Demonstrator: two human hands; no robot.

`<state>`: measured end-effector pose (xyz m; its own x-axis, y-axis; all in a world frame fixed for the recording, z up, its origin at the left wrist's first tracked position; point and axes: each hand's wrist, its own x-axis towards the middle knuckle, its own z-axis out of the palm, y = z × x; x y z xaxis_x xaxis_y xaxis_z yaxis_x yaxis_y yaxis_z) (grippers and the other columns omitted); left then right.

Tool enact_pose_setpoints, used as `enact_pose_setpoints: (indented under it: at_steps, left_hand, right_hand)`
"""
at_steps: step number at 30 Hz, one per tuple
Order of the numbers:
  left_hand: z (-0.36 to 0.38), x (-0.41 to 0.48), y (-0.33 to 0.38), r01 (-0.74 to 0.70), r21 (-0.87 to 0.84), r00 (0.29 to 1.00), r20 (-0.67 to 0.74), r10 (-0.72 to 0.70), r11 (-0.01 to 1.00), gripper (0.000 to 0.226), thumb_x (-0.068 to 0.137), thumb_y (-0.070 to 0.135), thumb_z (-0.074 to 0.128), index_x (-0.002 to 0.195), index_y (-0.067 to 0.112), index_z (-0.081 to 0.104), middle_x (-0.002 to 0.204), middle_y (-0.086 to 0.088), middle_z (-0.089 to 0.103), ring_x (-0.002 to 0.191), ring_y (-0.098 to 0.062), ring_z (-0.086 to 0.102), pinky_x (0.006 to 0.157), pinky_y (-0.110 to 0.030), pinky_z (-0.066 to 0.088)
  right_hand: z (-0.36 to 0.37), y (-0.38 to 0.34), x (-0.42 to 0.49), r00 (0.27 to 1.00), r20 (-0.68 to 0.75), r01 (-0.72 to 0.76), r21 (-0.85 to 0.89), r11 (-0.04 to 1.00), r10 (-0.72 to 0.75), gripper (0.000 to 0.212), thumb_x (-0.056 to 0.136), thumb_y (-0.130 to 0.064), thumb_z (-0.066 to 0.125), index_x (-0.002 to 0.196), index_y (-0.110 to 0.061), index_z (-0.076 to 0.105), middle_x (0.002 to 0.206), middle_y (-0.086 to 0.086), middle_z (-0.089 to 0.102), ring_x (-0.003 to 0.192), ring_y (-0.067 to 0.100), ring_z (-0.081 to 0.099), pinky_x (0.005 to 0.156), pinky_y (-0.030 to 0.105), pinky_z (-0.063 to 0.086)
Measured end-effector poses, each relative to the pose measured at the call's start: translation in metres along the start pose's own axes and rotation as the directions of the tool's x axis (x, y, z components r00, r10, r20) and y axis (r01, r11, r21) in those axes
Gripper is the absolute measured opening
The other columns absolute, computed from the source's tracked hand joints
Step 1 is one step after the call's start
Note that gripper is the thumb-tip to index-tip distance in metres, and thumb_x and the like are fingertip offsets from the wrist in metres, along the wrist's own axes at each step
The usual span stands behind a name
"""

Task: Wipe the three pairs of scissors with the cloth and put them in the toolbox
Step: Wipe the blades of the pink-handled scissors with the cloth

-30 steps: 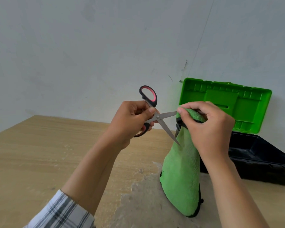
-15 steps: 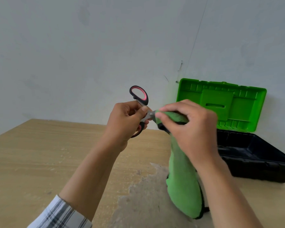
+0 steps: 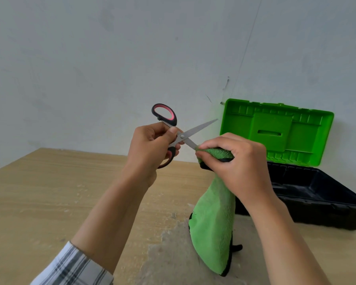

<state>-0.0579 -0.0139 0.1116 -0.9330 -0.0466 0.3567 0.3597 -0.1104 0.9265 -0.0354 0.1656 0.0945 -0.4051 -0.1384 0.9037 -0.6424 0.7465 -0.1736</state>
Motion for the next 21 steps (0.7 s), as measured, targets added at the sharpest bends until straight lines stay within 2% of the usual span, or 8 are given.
enact_pose_setpoints:
  at_steps: [4,9,12,14,17,21]
  left_hand:
    - [-0.007,0.002,0.003,0.009,-0.035,0.999,-0.03,-0.01,0.999,0.021,0.097,0.014,0.056,0.083,0.007,0.07,0.051,0.007,0.065,0.048,-0.004,0.057,0.057,-0.019,0.052]
    - [-0.011,0.005,0.001,0.045,-0.04,0.999,-0.022,-0.046,0.998,0.021,0.097,0.015,0.057,0.083,0.007,0.071,0.054,0.006,0.066,0.051,-0.005,0.058,0.06,-0.02,0.053]
    - [-0.019,0.008,0.001,0.104,-0.023,0.991,0.085,-0.102,0.994,0.023,0.095,0.018,0.06,0.079,0.009,0.073,0.062,-0.002,0.066,0.061,-0.013,0.059,0.066,-0.027,0.053]
    - [-0.021,0.008,0.002,0.129,0.004,0.978,0.167,-0.128,0.992,0.023,0.094,0.018,0.062,0.076,0.009,0.074,0.061,-0.004,0.063,0.063,-0.017,0.058,0.068,-0.029,0.052]
    - [-0.017,0.005,0.003,0.148,0.029,0.962,0.228,-0.151,0.989,0.022,0.094,0.016,0.061,0.08,0.005,0.074,0.062,-0.006,0.064,0.062,-0.017,0.058,0.065,-0.026,0.053]
    - [-0.012,0.002,0.002,0.162,0.031,0.952,0.256,-0.165,0.986,0.021,0.093,0.015,0.062,0.084,0.001,0.074,0.061,-0.007,0.064,0.056,-0.014,0.057,0.058,-0.02,0.052]
  right_hand:
    - [-0.01,0.007,0.0,0.997,0.069,-0.031,0.017,0.999,0.03,0.008,0.076,-0.016,0.087,0.082,-0.018,0.082,0.079,-0.008,0.075,0.071,0.005,0.069,0.064,0.026,0.054]
    - [-0.032,0.02,0.0,0.973,0.195,-0.131,0.024,0.991,0.123,0.01,0.074,-0.019,0.088,0.082,-0.021,0.082,0.081,-0.014,0.076,0.076,0.002,0.071,0.069,0.017,0.055]
    - [-0.048,0.032,-0.001,0.968,0.106,-0.226,-0.028,0.974,0.228,0.013,0.074,-0.023,0.088,0.086,-0.024,0.082,0.081,-0.017,0.075,0.079,0.0,0.071,0.071,0.013,0.055]
    - [-0.054,0.033,-0.001,0.968,0.032,-0.247,0.003,0.969,0.247,0.021,0.075,-0.026,0.085,0.096,-0.025,0.081,0.085,-0.015,0.075,0.082,0.003,0.072,0.076,0.015,0.057]
    - [-0.052,0.025,0.002,0.984,-0.016,-0.176,0.037,0.984,0.177,0.03,0.078,-0.024,0.084,0.107,-0.024,0.077,0.087,-0.01,0.076,0.08,0.009,0.073,0.078,0.022,0.06]
    - [-0.043,0.018,0.004,0.995,-0.056,-0.085,0.018,0.996,0.086,0.026,0.081,-0.021,0.083,0.106,-0.018,0.079,0.087,-0.003,0.076,0.079,0.01,0.072,0.074,0.028,0.06]
